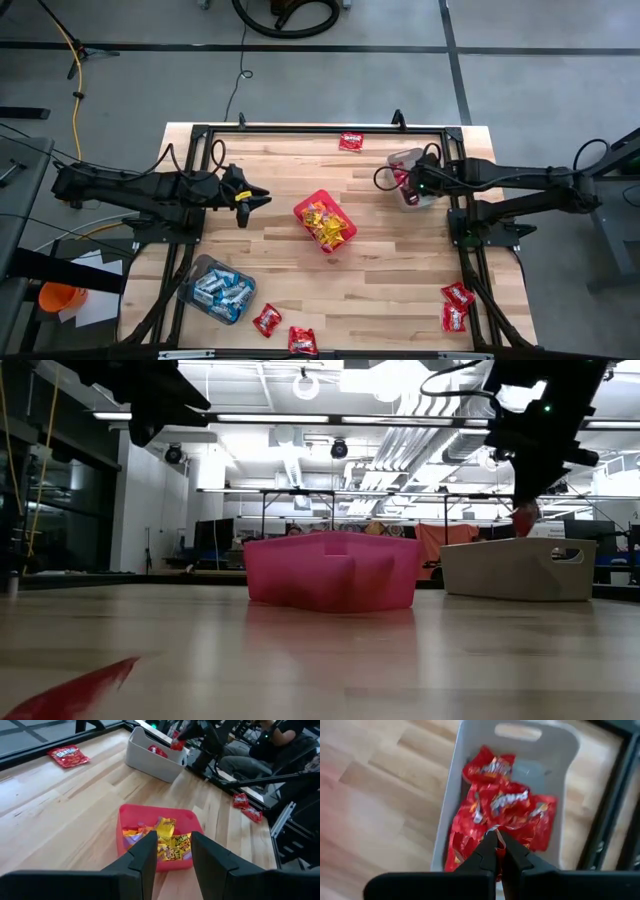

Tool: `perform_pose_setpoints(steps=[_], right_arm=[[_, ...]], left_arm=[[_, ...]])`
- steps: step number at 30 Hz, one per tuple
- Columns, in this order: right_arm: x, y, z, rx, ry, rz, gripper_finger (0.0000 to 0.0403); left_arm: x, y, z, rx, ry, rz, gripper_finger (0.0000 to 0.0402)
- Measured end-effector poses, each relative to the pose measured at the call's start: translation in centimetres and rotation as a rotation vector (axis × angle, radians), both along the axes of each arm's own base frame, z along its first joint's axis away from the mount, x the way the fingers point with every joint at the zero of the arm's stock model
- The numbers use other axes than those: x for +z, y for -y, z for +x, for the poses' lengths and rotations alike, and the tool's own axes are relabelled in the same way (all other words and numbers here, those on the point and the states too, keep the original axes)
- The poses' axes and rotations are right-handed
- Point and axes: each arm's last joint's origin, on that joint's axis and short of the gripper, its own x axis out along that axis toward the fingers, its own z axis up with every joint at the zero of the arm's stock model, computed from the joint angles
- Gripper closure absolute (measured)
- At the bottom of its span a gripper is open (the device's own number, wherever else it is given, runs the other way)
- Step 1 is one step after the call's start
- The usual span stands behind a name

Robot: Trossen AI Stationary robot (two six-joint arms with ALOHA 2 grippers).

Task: Sort candy
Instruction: Put the red candy into the gray bin

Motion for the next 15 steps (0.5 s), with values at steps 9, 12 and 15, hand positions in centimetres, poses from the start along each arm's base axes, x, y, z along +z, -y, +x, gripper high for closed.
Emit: perform_pose_setpoints(steps=[9, 12, 15], right_arm=[[0.04, -0.08, 0.64, 0.035, 0.064, 0.055, 0.0354], [-0.04, -0.11, 0.44, 0.029, 0.043, 0.060, 0.0295], [-0.05, -0.08, 0.36, 0.032, 0.030, 0.045, 0.0235]], left_arm=[[0.00, 0.00, 0.00, 0.008, 0.003, -0.016, 0.0297], [-0.01, 0.00, 0.00, 0.007, 0.003, -0.017, 0.0297], [-0.01, 0.00, 0.00, 0.010, 0.004, -0.023, 0.0297]])
